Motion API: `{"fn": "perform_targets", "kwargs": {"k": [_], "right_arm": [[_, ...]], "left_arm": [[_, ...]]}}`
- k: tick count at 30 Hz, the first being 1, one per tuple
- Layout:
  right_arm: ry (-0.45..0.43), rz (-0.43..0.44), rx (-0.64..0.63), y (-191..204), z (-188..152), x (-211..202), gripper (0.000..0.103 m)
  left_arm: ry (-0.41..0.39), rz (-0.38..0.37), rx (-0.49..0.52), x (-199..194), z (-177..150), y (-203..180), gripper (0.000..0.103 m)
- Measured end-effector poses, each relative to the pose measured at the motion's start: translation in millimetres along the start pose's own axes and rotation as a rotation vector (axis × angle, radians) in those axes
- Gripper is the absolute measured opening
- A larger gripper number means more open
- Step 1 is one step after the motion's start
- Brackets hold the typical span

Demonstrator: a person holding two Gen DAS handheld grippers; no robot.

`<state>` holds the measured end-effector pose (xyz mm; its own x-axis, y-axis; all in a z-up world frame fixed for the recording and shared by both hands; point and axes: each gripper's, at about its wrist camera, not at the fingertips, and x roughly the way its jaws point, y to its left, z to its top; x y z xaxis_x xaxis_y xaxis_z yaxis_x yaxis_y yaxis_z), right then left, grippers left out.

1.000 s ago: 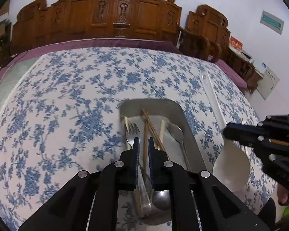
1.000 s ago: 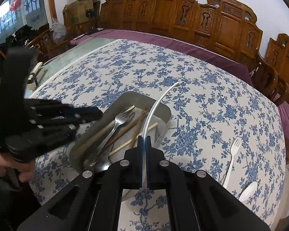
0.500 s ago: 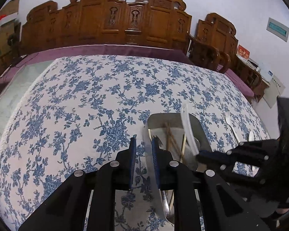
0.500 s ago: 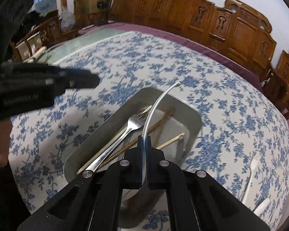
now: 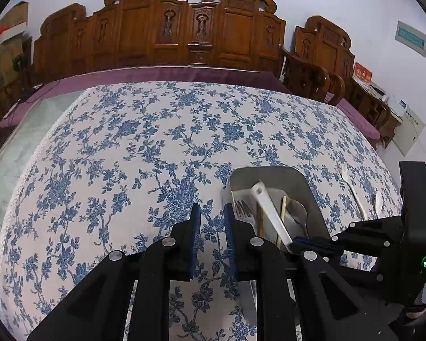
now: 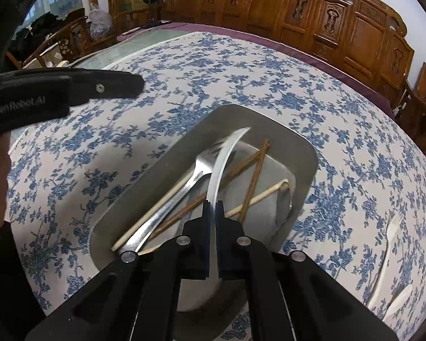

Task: Organize utensils
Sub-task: 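Lower the white plastic spoon into the tray and open the right tool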

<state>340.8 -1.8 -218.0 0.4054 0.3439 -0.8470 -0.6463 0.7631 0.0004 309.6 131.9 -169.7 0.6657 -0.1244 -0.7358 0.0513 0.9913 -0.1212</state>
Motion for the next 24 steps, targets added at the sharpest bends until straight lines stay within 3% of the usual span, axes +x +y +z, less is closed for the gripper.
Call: {"fn": "perform_targets", "kwargs": {"k": [2,4,5,9,17,24], "right_arm": [[-0.007,0.006,0.012,-3.0,-1.8,-3.3,0.005],[-0.019,0.016,0.022,-6.3,-3.8,-8.3,0.022],[-0.024,0.013,0.024,-7.3,-4.6,-11.1,0.023],[-0.068,0.014,0.062,-16.8,-7.5,-32.6,0.023],[-0.111,-0.048,0.146,-52.6,-39.3,-81.7,0.025],[-0.075,-0.141,0.242,-108.0,-94.6,-110.0,0.039]], "left_arm": [[-0.003,0.001,-0.004,-0.8,0.4,0.9,0.016],[-0.005,0.003,-0.003,-0.8,0.6,0.9,0.020],[-0.007,0.004,-0.002,-1.2,0.5,0.7,0.023],[-0.004,0.018,0.010,-0.6,-0.5,-4.1,0.026],[-0.020,0.031,0.072,-6.3,-8.3,-37.9,0.050],[-0.044,-0.027,0.089,-25.3,-14.7,-75.7,0.064]]}}
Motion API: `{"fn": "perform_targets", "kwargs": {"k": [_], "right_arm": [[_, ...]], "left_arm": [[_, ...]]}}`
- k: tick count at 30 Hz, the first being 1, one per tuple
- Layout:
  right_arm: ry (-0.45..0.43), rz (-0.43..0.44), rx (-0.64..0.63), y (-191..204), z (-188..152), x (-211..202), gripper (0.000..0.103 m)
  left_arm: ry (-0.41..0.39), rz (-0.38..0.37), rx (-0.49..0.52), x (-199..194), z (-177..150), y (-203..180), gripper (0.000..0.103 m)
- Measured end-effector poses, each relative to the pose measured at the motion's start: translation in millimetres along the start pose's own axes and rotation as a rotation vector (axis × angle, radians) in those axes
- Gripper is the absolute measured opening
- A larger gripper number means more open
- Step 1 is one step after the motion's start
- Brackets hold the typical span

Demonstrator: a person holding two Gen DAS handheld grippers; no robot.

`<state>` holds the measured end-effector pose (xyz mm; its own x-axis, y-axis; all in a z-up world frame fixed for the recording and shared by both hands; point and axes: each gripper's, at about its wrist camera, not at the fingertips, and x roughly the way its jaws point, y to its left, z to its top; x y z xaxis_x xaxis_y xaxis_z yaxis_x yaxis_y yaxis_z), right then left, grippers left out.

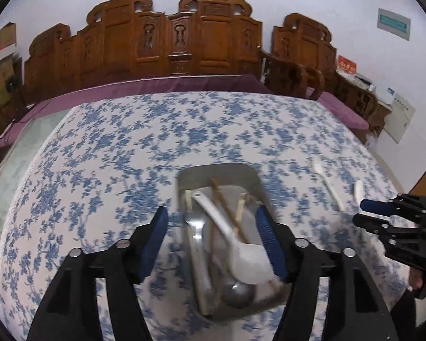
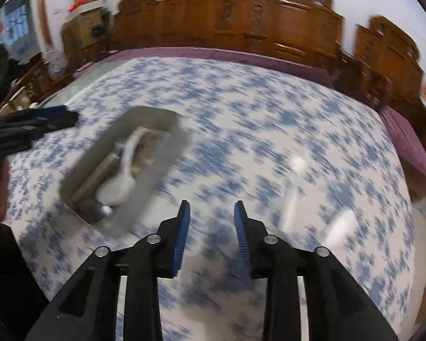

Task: Organize utensils
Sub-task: 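Lower the white plastic spoon into the tray and open the right tool, then grasp the white plastic spoon with the right tool while the left tool grasps the white fork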

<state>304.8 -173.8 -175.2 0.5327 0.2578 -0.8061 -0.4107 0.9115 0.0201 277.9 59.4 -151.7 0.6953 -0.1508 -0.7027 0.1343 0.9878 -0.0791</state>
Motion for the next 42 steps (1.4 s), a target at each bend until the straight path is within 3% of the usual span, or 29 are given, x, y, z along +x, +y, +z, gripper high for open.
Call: {"fn": "perform_targets", "kwargs": {"k": [6,12,17,24,28,29,30,31,42], "right_arm": [[0.057,-0.107,0.116,-65.0,-33.8,2.8,0.044],[0.111,-0.135,0.260,-112.5,-49.3,34.4,0.044],[0.138,-0.130,0.315,-128.2,-51.0,54.7,0.044],[0.155,-0.170,0.255,-124.7,-45.6,67.2,0.044],[0.204,-0.125,0.182,-124.2,-38.3,70.7,0.032],[0.221,-0.112,0.169,-126.4,-36.6,71.0,0.027],[0.235,-0.098,0.150,-127.7,-35.6,71.1,0.016],[0.244,-0.088,0.141,-128.8,-35.2,71.1,0.012],[0.242,-0.062,0.118,-136.9,-41.9,60.2,0.008]], "left_arm": [[-0.009,-0.009,0.018,-8.0,3.0,-29.9,0.066],[0.029,-0.027,0.002,-2.3,-4.8,-54.6,0.069],[0.055,-0.027,0.032,2.7,-8.8,-78.2,0.069],[0.081,-0.027,0.059,12.4,-8.7,-103.9,0.069],[0.086,-0.009,0.045,19.0,-8.7,-113.8,0.069],[0.085,-0.013,0.040,20.3,-8.2,-115.9,0.069],[0.084,-0.017,0.036,21.8,-7.6,-118.3,0.069],[0.083,-0.018,0.032,23.3,-6.9,-120.3,0.069],[0.119,-0.050,0.049,54.7,-0.9,-149.3,0.069]]}}
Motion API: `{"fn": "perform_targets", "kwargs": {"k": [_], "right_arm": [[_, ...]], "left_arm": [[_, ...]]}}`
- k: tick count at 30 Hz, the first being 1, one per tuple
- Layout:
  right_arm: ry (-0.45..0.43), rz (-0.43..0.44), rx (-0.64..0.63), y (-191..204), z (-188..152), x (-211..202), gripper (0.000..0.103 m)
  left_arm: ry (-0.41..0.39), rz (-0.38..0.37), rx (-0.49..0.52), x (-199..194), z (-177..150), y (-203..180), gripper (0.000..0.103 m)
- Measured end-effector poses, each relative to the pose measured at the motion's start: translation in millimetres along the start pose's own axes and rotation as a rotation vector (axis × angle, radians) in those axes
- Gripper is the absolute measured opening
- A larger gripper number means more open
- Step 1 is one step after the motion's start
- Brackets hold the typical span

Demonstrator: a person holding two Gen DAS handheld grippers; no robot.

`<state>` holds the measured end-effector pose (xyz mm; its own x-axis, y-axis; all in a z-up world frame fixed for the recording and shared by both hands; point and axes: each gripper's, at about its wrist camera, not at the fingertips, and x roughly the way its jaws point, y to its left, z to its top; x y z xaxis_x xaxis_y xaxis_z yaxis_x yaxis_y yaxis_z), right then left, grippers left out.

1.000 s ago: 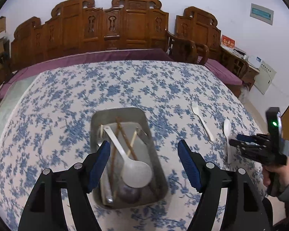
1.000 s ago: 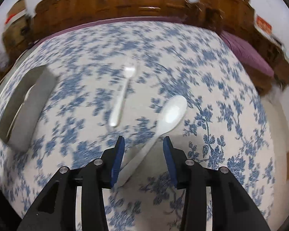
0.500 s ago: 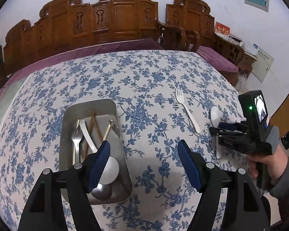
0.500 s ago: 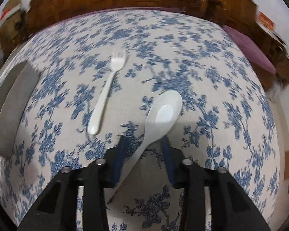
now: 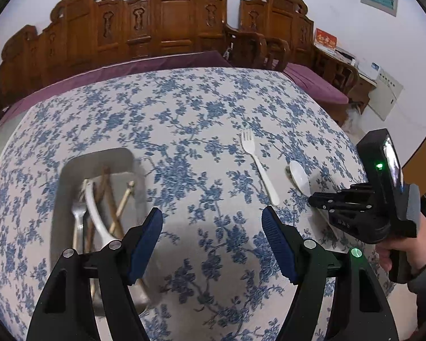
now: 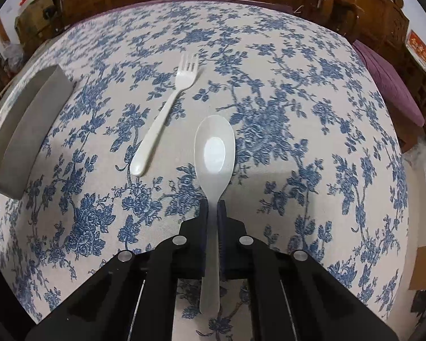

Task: Organize utensils
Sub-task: 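Grasp the white plastic spoon with the right tool while the left tool grasps the white fork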

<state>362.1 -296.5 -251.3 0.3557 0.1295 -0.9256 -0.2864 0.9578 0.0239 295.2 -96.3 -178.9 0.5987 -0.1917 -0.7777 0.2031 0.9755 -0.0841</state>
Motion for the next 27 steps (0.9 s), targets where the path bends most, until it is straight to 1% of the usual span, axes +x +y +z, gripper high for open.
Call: {"fn": "perform_targets", "kwargs": {"k": [3,8,13,15,17,19,22,26,27], "right_arm": [[-0.026,0.006,0.015,-7.1,-0.7,-6.0,0.008],[-0.070,0.014,0.018,-14.8,-3.2,-19.0,0.008],[-0.081,0.025,0.014,-17.3,-9.7,-20.9,0.008],[-0.078,0.027,0.004,-16.4,-12.2,-19.7,0.008],[-0.079,0.026,0.000,-16.9,-14.1,-19.4,0.008],[-0.085,0.026,0.001,-18.6,-16.1,-20.5,0.008],[-0.092,0.027,0.006,-23.4,-19.5,-22.5,0.008],[-0.093,0.029,0.020,-30.3,-23.1,-22.7,0.008],[-0.093,0.029,0.022,-31.3,-23.5,-22.4,0.008]], "left_arm": [[0.003,-0.021,-0.006,11.9,5.8,-5.8,0.069],[0.012,-0.033,0.013,35.4,19.6,-20.3,0.069],[0.039,-0.055,0.023,62.6,37.6,-37.0,0.069],[0.053,-0.069,0.020,77.1,46.5,-43.1,0.064],[0.080,-0.083,0.002,91.3,54.3,-45.8,0.053],[0.095,-0.095,-0.014,104.0,62.7,-49.9,0.050],[0.123,-0.087,0.000,122.6,70.7,-58.9,0.049],[0.181,-0.064,0.020,148.6,73.8,-67.3,0.039],[0.196,-0.055,0.026,154.4,74.1,-69.2,0.038]]}}
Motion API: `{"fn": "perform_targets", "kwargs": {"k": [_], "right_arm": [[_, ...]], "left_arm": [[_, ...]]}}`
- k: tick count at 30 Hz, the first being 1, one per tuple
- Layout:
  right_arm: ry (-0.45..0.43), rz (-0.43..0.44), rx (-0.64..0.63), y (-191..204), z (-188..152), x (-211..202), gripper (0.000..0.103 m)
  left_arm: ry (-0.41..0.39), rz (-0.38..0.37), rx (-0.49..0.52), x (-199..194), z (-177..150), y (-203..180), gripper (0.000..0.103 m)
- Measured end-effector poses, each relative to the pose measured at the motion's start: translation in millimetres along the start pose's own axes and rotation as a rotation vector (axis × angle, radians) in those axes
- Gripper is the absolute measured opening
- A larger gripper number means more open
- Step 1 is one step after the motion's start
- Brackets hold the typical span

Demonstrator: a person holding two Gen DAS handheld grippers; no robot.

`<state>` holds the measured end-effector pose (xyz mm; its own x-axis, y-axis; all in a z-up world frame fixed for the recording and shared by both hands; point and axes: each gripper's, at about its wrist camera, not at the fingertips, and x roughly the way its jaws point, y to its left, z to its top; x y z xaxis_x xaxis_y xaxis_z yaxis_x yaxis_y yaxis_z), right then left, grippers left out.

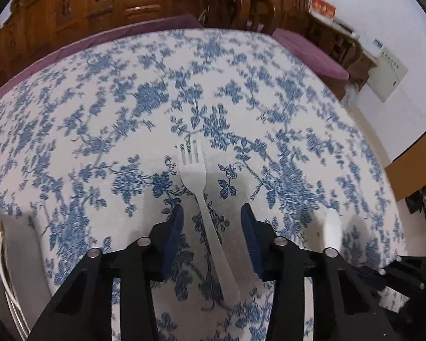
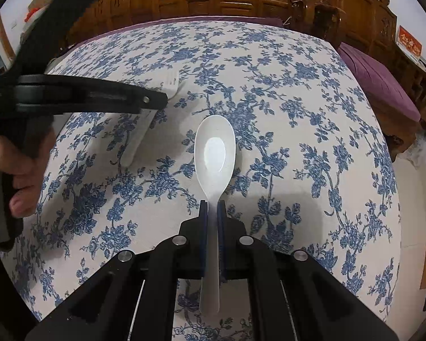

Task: Organize utensils
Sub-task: 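Grasp the white plastic spoon with the right tool while the left tool grasps the white fork, then carry the white fork and white spoon over the tray with both tools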

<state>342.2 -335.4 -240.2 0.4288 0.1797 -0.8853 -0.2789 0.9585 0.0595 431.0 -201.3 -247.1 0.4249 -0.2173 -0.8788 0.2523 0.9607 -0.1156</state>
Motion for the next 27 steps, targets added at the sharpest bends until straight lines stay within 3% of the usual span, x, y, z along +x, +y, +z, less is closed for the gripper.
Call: {"fn": "perform_targets", "kwargs": {"k": [4,9,11,12,19,27], "right_arm": [[-0.001,0.004,-0.001,-1.1,-0.7,0.8,0.008],[-0.005,0.008,-0.003,-0.3,-0.3,0.9,0.008],[-0.008,0.009,-0.001,0.2,-0.1,-0.2,0.008],[-0.008,0.009,-0.002,0.8,0.1,-0.7,0.008],[-0.026,0.018,-0.012,14.8,3.1,-10.0,0.008],[-0.060,0.033,-0.032,42.5,14.2,-24.3,0.008]], "left_arm": [[0.046,0.034,0.012,13.5,1.4,-3.3,0.026],[0.049,0.062,0.025,16.8,4.0,-5.0,0.021],[0.048,0.096,0.034,17.8,4.2,-4.9,0.008],[0.047,0.092,0.034,17.6,3.6,-3.6,0.006],[0.044,0.079,0.038,4.8,-8.7,7.9,0.005],[-0.037,0.089,0.042,-49.1,-16.9,27.2,0.005]]}}
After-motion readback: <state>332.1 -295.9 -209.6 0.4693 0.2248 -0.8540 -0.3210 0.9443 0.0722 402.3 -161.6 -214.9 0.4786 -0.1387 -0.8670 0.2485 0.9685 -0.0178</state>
